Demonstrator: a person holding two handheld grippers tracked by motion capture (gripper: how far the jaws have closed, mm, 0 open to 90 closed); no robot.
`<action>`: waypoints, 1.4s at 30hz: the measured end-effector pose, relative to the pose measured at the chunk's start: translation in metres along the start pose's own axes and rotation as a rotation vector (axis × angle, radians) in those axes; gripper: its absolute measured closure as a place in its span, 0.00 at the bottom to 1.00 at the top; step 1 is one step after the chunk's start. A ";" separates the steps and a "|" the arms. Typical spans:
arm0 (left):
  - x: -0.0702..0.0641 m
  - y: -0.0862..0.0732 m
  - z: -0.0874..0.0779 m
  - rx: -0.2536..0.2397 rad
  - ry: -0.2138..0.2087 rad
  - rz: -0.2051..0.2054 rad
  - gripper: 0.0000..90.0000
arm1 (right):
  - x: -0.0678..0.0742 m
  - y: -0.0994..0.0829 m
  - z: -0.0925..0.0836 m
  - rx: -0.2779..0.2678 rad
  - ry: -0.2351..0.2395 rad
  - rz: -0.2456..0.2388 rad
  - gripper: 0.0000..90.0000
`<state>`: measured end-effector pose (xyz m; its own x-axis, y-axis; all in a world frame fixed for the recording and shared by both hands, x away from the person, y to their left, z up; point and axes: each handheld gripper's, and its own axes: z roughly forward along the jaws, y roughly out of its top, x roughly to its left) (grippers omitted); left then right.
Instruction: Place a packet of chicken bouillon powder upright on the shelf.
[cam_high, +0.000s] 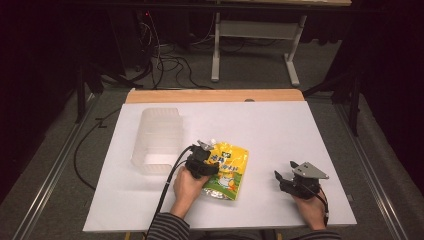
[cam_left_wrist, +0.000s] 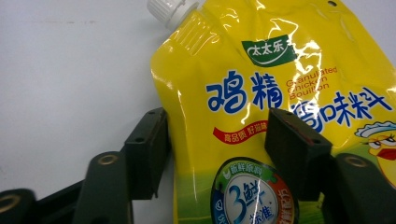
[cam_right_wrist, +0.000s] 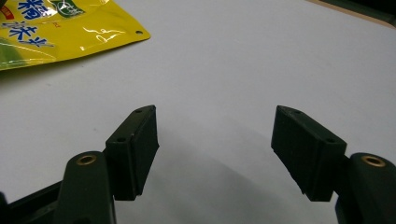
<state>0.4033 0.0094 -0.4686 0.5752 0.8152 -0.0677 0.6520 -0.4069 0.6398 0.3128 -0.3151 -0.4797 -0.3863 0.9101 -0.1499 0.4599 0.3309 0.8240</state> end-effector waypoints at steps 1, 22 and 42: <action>-0.001 0.000 0.000 0.002 -0.005 0.001 0.53 | 0.000 0.000 0.000 0.002 -0.001 -0.007 0.36; -0.004 0.000 -0.030 -0.136 -0.127 0.082 0.94 | 0.000 0.000 0.001 0.008 -0.001 -0.010 0.36; 0.004 -0.001 -0.097 -0.354 -0.208 0.081 0.94 | -0.001 0.000 0.000 0.000 0.000 -0.004 0.36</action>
<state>0.3568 0.0531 -0.3951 0.7289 0.6710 -0.1357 0.4108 -0.2701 0.8708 0.3130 -0.3156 -0.4797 -0.3881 0.9089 -0.1527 0.4586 0.3341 0.8234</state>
